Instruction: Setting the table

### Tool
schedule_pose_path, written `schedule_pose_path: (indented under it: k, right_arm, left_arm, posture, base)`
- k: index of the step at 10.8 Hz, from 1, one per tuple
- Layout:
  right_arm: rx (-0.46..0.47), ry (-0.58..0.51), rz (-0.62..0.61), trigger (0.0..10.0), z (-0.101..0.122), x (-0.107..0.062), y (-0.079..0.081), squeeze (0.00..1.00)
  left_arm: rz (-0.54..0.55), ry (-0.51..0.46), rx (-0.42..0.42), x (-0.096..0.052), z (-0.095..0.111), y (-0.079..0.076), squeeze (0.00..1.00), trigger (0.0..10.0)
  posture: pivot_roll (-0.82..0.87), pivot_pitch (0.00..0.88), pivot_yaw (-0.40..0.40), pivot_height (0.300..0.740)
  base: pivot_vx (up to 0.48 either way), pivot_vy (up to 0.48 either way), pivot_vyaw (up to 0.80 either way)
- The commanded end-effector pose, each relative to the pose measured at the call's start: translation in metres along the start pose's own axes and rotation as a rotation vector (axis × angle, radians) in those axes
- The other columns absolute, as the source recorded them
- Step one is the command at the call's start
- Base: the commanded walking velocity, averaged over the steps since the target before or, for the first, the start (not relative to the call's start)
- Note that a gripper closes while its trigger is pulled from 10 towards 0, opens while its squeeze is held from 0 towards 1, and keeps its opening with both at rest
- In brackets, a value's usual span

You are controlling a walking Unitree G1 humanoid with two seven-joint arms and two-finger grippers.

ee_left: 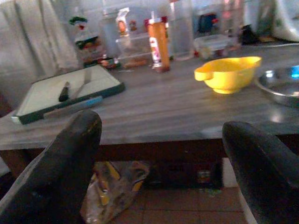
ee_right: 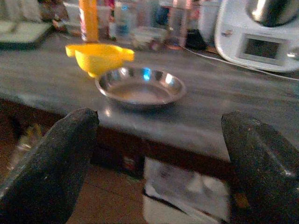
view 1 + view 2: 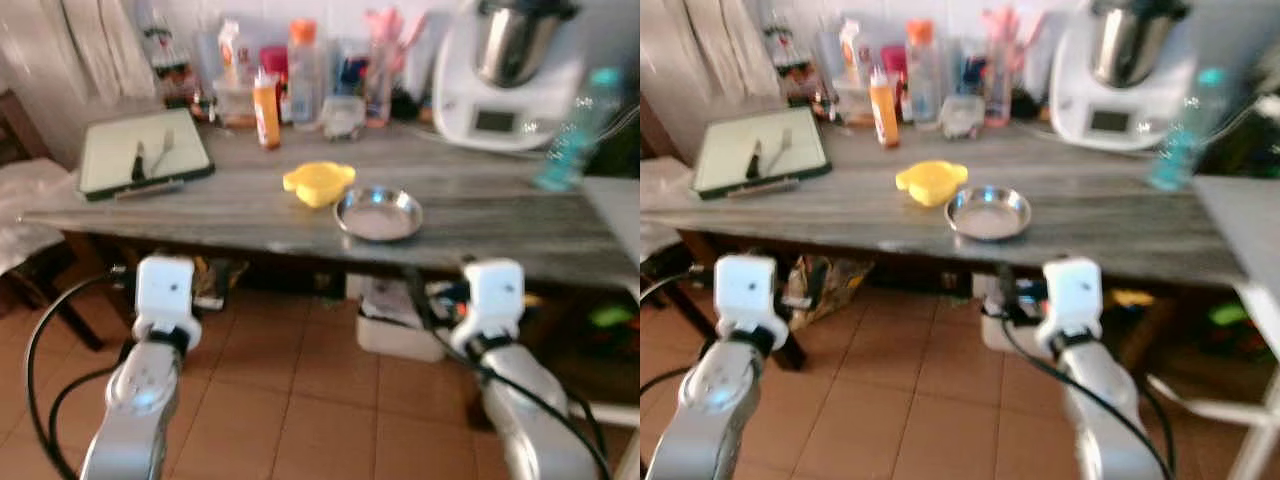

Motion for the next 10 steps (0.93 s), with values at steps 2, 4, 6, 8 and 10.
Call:
schedule_pose_path:
  k: [2,4,6,8,10]
  right_arm:
    - [0.013,-0.011,-0.006,10.0,0.004,0.001,0.001,0.00]
    - [0.015,-0.010,-0.011,10.0,0.004,0.001,0.001,0.00]
    - [0.027,-0.011,-0.024,10.0,0.003,0.000,-0.001,0.00]
    - [0.076,-0.002,-0.067,10.0,0.001,-0.001,-0.007,0.00]
    - [0.088,0.003,-0.071,10.0,-0.001,0.000,-0.005,0.00]
  left_arm:
    - [-0.001,0.009,0.010,0.000,-0.003,0.001,0.00,10.0]
    - [-0.007,0.017,0.010,0.000,-0.005,0.000,0.00,10.0]
    - [-0.016,0.001,0.023,0.000,-0.006,-0.003,0.00,10.0]
    - [0.004,0.026,-0.043,0.000,-0.012,-0.002,0.00,10.0]
    - [-0.078,0.013,-0.075,0.002,-0.010,-0.019,0.00,10.0]
  posture:
    - [0.03,0.015,0.010,0.740]
    - [0.03,0.017,0.012,0.740]
    - [0.03,0.019,0.018,0.740]
    - [0.03,0.022,0.021,0.740]
    - [0.03,0.025,0.020,0.740]
  base:
    - [-0.311,0.000,0.00]
    - [-0.362,0.000,0.00]
    - [-0.137,0.000,0.00]
    - [0.000,0.000,0.00]
    - [0.000,0.000,0.00]
Point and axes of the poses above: a point about 5 cm out from each wrist's last joint towards the gripper, its own x axis pointing out of the wrist towards the gripper, its own z axis along the axis of the wrist's last joint, y = z × x, the point moved 5 cm from there along x, pointing out of the wrist towards the gripper, and after that the axes turned 4 degrees about -x, right-handed, at the moved point
